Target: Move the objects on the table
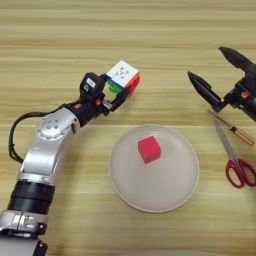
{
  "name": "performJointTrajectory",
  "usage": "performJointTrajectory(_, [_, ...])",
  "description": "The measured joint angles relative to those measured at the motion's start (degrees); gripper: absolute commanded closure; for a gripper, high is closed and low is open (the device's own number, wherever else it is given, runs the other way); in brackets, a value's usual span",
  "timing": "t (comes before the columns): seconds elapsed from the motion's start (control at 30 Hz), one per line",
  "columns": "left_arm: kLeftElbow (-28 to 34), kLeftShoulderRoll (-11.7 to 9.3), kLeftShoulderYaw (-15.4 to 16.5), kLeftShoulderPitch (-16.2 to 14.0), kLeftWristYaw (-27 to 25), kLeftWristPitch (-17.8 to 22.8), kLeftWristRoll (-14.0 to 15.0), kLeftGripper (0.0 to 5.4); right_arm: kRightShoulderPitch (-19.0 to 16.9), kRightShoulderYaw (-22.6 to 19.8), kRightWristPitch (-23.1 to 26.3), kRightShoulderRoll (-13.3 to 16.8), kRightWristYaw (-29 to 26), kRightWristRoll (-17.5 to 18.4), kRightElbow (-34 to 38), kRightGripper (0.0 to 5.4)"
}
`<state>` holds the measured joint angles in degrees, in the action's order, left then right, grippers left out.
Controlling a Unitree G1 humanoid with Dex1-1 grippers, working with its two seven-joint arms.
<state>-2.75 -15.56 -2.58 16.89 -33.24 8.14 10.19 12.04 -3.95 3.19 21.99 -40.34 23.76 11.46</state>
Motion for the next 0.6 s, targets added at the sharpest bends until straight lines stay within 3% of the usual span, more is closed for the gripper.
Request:
performJointTrajectory(0.1, [3.9,-1.5,0.0,0.0,-3.3,1.8,2.6,2.15,-1.3,0.3,0.0,1.5,-6.1,2.6,-0.1,0.0])
performJointTrajectory(0.33, [11.3,-4.5,-0.7,-2.0,-10.4,5.1,7.9,2.15,-4.2,2.2,0.2,5.7,-17.5,4.9,-0.6,0.0])
performJointTrajectory(0.6, [17.0,-8.0,-2.4,-5.5,-18.1,6.0,11.9,2.15,-4.9,3.5,0.2,9.2,-24.6,4.9,-1.9,0.0])
